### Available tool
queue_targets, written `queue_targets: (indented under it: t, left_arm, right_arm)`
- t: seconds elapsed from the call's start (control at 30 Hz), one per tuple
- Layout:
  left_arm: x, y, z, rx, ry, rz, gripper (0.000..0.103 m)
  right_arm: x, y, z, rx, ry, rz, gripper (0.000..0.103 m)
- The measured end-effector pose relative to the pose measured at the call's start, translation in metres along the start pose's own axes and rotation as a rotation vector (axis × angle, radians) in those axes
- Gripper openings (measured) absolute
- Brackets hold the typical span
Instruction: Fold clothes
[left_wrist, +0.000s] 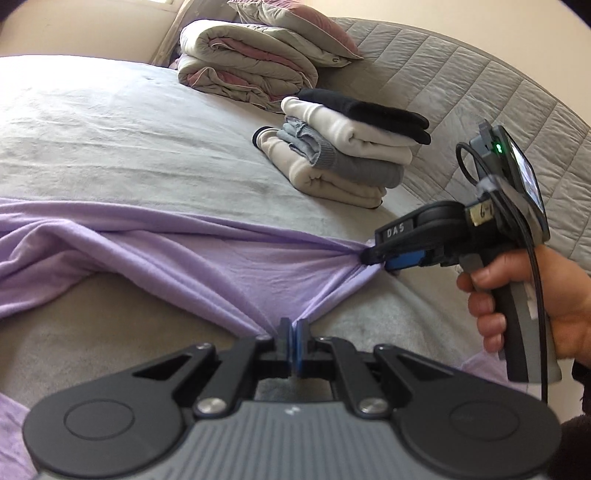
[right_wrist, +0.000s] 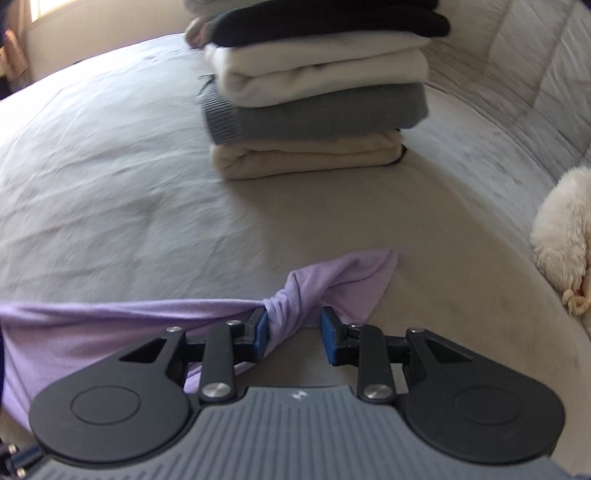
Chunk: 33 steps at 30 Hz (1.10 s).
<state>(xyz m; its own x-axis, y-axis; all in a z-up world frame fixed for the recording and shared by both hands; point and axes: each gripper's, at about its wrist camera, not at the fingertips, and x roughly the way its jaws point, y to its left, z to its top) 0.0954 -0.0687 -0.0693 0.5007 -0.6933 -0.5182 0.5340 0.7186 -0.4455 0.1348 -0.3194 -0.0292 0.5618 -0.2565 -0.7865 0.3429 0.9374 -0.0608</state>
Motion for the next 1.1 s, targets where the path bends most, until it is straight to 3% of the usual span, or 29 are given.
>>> queue_targets:
  t: [0.3,0.53,0.63,0.77,0.9,0.97,1.0,1.03,1.07,1.1]
  left_arm:
    - [0.000,0.004,0.000,-0.021,-0.001,-0.016,0.002]
    - [-0.001,0.004,0.000,-0.021,-0.002,-0.014,0.002]
    - [0.000,0.005,0.000,-0.021,-0.001,-0.015,0.002]
    - [0.001,0.005,0.000,-0.025,-0.001,-0.017,0.002]
    - [0.000,0.003,-0.001,-0.017,-0.003,-0.011,0.002]
    - [0.000,0.003,-0.001,-0.014,-0.004,-0.008,0.002]
    - [0.000,0.002,-0.001,-0.013,-0.004,-0.008,0.002]
    - [0.000,0.002,-0.001,-0.014,-0.003,-0.008,0.002]
    - [-0.001,0.003,0.000,-0.018,-0.003,-0.009,0.002]
    - [-0.001,0.003,0.000,-0.022,-0.002,-0.009,0.002]
  right_arm:
    - [-0.004,-0.020,0.022,0.050,-0.025,0.030,0.030]
    - [-0.018,-0.028,0.044,0.017,-0.154,0.012,0.030]
    - [-0.017,-0.033,0.049,0.029,-0.084,0.059,0.030]
    - [-0.010,-0.027,0.042,0.050,0.073,0.157,0.030]
    - [-0.002,-0.007,0.040,0.011,0.099,0.144,0.030]
    - [0.006,0.002,0.039,-0.008,0.108,0.087,0.029]
    - [0.011,0.006,0.039,-0.018,0.114,0.052,0.027]
    - [0.015,0.010,0.039,-0.027,0.119,0.018,0.011]
    - [0.018,0.011,0.038,-0.032,0.120,-0.004,0.003]
    - [0.021,0.010,0.038,-0.033,0.117,-0.016,0.003]
